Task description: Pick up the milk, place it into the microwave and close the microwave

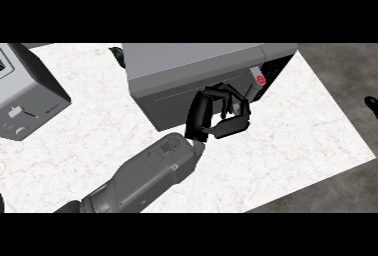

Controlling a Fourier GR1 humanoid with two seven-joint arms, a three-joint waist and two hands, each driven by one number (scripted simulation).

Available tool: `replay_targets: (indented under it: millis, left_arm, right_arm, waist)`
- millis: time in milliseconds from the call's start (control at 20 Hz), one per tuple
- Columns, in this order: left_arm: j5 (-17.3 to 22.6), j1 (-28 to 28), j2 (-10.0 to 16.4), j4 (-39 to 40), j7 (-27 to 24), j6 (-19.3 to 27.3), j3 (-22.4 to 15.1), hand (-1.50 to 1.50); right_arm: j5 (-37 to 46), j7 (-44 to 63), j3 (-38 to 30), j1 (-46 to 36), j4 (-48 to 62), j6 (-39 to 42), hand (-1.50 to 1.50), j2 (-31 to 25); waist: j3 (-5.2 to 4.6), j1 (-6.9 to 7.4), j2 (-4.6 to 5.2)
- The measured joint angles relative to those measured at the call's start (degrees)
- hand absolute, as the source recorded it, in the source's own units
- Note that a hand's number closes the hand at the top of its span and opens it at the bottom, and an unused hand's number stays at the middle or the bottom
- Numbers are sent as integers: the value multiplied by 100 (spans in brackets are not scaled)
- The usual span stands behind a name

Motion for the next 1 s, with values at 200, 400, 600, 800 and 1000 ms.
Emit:
replay_targets:
  millis: [200, 400, 600, 800, 1000]
  left_arm:
    - [105, -16, 0, 34, -149, -33, -31, 150]
    - [193, -14, 1, 59, -309, -14, -45, 150]
    - [289, -31, 0, 84, -427, -30, -66, 150]
    - [378, -50, 1, 103, -548, -48, -99, 150]
    - [465, -65, 0, 121, -660, -59, -124, 150]
  right_arm:
    - [-112, 72, -62, -43, -5, -41, -150, -55]
    - [-227, 133, -108, -70, -5, -27, -150, -122]
    - [-329, 201, -169, -113, -1, -25, -150, -207]
    - [-432, 252, -240, -172, 27, -45, -150, -270]
    - [-516, 298, -294, -227, 48, -40, -150, -339]
  waist:
    - [3, 0, 8]
    - [9, -25, 13]
    - [10, -38, 21]
    - [12, -38, 35]
    - [15, -41, 45]
